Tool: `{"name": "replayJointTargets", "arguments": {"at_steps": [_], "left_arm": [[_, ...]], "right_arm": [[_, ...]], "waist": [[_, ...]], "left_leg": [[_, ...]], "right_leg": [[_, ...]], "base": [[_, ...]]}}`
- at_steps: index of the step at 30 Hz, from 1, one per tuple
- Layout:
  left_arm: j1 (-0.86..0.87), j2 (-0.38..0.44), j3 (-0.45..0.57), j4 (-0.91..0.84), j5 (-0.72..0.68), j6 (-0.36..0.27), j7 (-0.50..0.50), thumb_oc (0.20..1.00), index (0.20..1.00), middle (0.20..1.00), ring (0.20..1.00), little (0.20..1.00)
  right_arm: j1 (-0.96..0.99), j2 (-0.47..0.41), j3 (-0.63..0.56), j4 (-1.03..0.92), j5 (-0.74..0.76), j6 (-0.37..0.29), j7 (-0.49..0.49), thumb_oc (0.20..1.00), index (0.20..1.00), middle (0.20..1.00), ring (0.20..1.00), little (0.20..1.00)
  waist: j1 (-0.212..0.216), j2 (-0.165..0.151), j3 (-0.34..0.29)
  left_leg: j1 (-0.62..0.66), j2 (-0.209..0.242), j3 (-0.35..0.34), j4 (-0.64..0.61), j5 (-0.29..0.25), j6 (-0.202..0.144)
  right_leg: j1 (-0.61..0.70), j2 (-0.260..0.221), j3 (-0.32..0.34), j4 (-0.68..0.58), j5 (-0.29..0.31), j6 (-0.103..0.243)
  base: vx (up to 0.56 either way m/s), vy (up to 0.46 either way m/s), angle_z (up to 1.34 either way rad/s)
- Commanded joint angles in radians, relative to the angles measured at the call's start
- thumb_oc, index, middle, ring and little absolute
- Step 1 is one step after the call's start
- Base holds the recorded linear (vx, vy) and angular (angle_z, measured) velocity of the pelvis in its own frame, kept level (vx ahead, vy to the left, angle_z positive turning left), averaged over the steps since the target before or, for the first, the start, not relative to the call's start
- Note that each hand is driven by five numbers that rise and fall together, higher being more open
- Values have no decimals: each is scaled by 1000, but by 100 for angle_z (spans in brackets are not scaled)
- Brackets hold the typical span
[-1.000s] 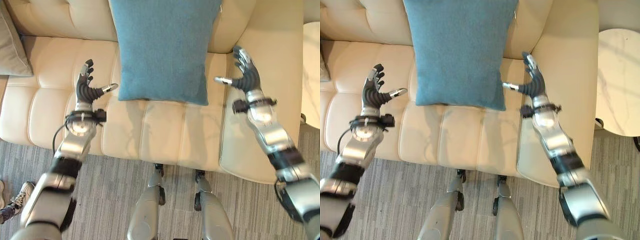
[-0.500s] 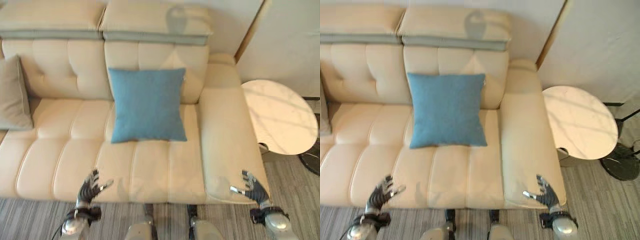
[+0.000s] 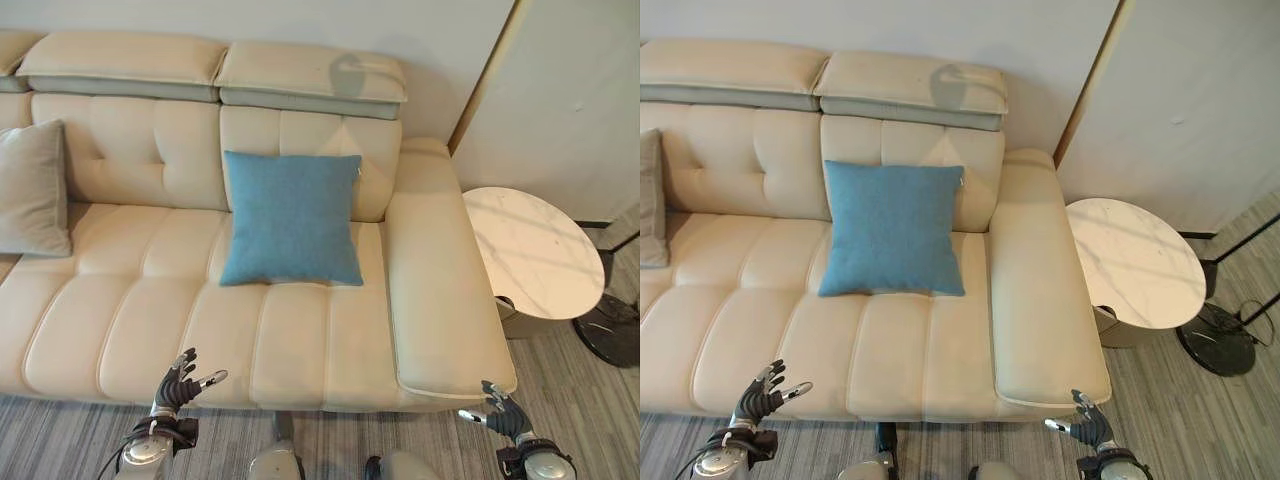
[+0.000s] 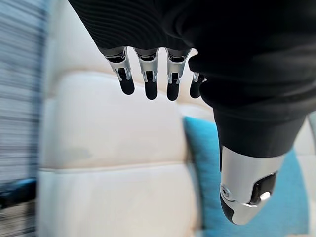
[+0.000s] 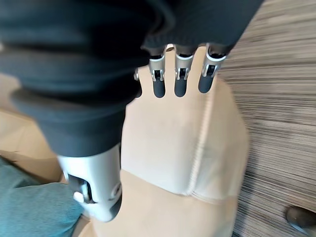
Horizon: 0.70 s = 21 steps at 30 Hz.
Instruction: Pick up all the scattered cushions and arrange them neatly on the sofa.
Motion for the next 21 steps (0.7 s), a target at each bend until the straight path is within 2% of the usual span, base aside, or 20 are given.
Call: {"name": "replayJointTargets", "arguments": {"at_steps": [1,2,3,5,6,7,8,9,11,13,17,21], "left_arm": [[-37,32,7,-18,14,-47,17,1000,1000,1000,1000,1000],[-44,25,3,-15,16,-48,20,1000,1000,1000,1000,1000],[-47,17,1,-12,19,-48,17,1000,1000,1000,1000,1000],[-35,8,-7,-27,18,-47,7,1000,1000,1000,1000,1000],[-35,8,-7,-27,18,-47,7,1000,1000,1000,1000,1000],[-29,9,-2,-31,19,-51,2,1000,1000,1000,1000,1000],[-24,4,1,-28,17,-49,-1,1000,1000,1000,1000,1000],[-17,0,7,-20,16,-49,2,1000,1000,1000,1000,1000],[-13,-8,-1,-19,19,-43,2,1000,1000,1000,1000,1000],[-14,-11,-6,-13,23,-42,3,1000,1000,1000,1000,1000],[-14,-4,-6,-5,44,-43,6,1000,1000,1000,1000,1000],[-5,-4,9,-5,37,-42,9,1000,1000,1000,1000,1000]], "right_arm": [[-25,-19,-13,-42,36,-31,-35,1000,1000,1000,1000,1000],[-39,-33,-7,-45,29,-29,-40,1000,1000,1000,1000,1000],[-49,-45,-6,-46,23,-25,-43,1000,1000,1000,1000,1000],[-38,-48,-18,-69,29,-27,-42,1000,1000,1000,1000,1000],[-38,-48,-18,-69,29,-27,-42,1000,1000,1000,1000,1000],[-28,-52,-26,-77,30,-29,-41,1000,1000,1000,1000,1000],[-24,-53,-20,-78,25,-31,-36,1000,1000,1000,1000,1000],[-20,-53,-21,-80,21,-31,-34,1000,1000,1000,1000,1000],[-17,-49,-18,-67,9,-28,-31,1000,1000,1000,1000,1000],[-9,-42,-26,-63,10,-27,-30,1000,1000,1000,1000,1000],[-4,-35,-7,-42,-10,-20,-32,1000,1000,1000,1000,1000],[-13,-28,-2,-30,-16,-16,-36,1000,1000,1000,1000,1000]], "waist": [[3,-29,14],[4,-26,35],[0,-29,48],[-22,-40,45],[-22,-40,45],[-32,-57,45],[-35,-67,36],[-38,-65,32],[-51,-49,10],[-62,-40,-11],[-64,-35,-37],[-55,-37,-47]], "left_leg": [[-105,-66,-56,31,1,-75],[-117,-73,-82,54,-15,-83],[-115,-96,-123,96,-52,-72],[-97,-114,-137,169,-125,-51],[-97,-114,-137,169,-125,-51],[-68,-129,-138,236,-205,-43],[-29,-145,-159,272,-263,-34],[22,-150,-177,262,-287,-35],[70,-142,-187,197,-272,-26],[103,-129,-170,119,-248,-28],[161,-138,-171,25,-224,-23],[187,-140,-167,-11,-214,-18]], "right_leg": [[117,43,39,-169,25,11],[93,42,41,-163,39,5],[72,32,31,-162,54,9],[41,3,7,-180,96,21],[41,3,7,-180,96,21],[25,-22,6,-195,127,28],[25,-33,15,-214,141,28],[24,-30,17,-216,143,29],[24,-19,12,-228,148,32],[27,-15,-5,-233,150,34],[51,-14,-11,-263,164,43],[68,-15,-7,-276,175,49]], "base": [[-380,-126,34],[-329,-23,25],[-443,-30,21],[-294,-6,7],[-255,-8,23],[-188,-10,26],[-214,-4,20],[-57,22,-5],[1,53,-5],[9,54,3],[16,58,5],[12,47,-4]]}}
